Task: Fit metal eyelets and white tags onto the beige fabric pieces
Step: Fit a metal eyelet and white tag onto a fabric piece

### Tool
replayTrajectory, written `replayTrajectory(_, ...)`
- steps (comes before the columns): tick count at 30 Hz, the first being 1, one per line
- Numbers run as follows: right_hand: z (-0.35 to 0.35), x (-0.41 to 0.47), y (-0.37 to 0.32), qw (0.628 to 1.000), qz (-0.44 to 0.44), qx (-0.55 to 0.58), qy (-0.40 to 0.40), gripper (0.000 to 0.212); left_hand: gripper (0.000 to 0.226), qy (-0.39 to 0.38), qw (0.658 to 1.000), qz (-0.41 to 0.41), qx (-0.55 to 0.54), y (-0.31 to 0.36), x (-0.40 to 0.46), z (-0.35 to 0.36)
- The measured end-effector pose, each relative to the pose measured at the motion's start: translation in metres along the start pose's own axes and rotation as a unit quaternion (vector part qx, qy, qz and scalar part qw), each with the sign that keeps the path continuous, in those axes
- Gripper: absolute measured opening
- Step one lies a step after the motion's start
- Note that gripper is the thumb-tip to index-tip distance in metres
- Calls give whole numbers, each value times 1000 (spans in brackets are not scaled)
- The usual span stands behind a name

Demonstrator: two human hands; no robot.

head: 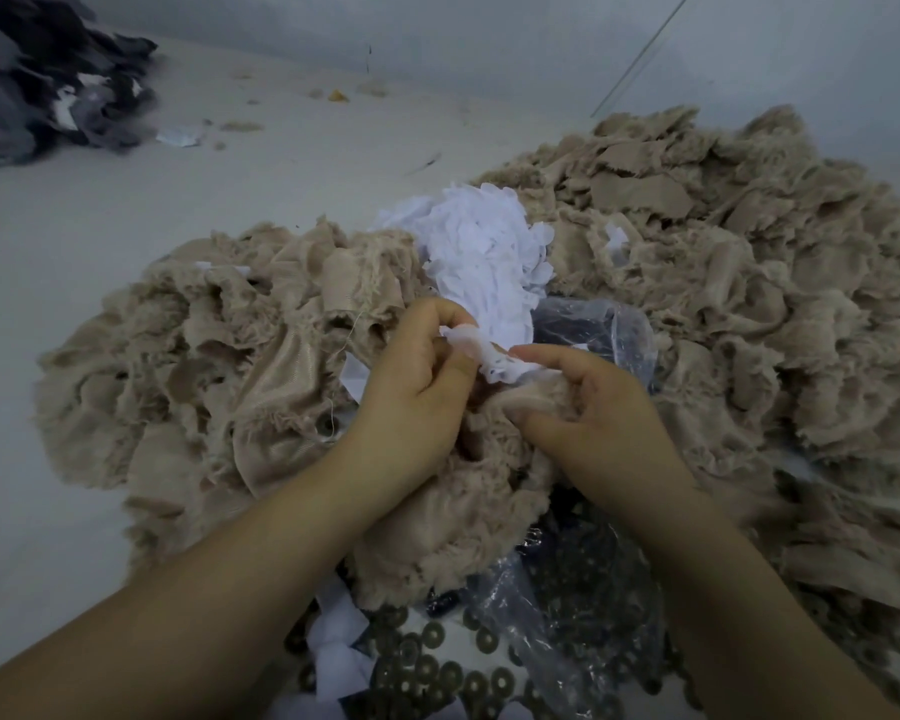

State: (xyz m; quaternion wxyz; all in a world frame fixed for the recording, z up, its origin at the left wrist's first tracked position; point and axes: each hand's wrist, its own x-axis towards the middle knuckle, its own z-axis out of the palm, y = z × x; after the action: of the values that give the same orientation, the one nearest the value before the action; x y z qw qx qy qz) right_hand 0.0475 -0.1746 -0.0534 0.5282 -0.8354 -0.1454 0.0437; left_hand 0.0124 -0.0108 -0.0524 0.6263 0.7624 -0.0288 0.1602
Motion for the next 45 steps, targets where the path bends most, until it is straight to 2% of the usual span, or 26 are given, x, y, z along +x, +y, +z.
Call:
replayTrajectory(2,1,1,-1,1000,5,15,16,36,19,-32,999,-7,-8,0,1,0)
replayTrajectory(3,1,1,-1,1000,7,16,24,33,23,-39,999,3,24,-1,3,1)
replayTrajectory(6,4,-2,1,999,2,-4,48,18,14,-22,996,18,90,-1,9,3)
replayTrajectory(10,3,-3,6,997,0,-44,66,20,13,2,992,17,122,2,15,5)
replayTrajectory(18,3,-2,5,992,-24,-115,42,28,11,8,1000,-28,5,3,12,9)
replayTrajectory(21,4,-1,9,988,-18,-153,30,12,13,6,999,-36,-37,2,12,9)
replayTrajectory(24,5,0,14,985,-9,-169,24,8,12,15,998,-6,-57,6,13,9)
replayTrajectory(28,6,1,14,981,-16,-189,30,12,13,70,993,23,-95,13,14,5)
replayTrajectory(35,6,-2,12,974,-43,-215,52,7,13,88,991,10,-101,17,8,0)
replayTrajectory(39,6,-5,7,971,-42,-229,48,9,15,77,994,-1,-77,22,13,-4)
replayTrajectory(43,-2,-12,-9,970,-43,-235,45,33,10,57,998,-27,-8,21,11,-1)
replayTrajectory(45,-9,-17,-18,971,-47,-227,57,37,20,75,996,-34,15,16,8,-2)
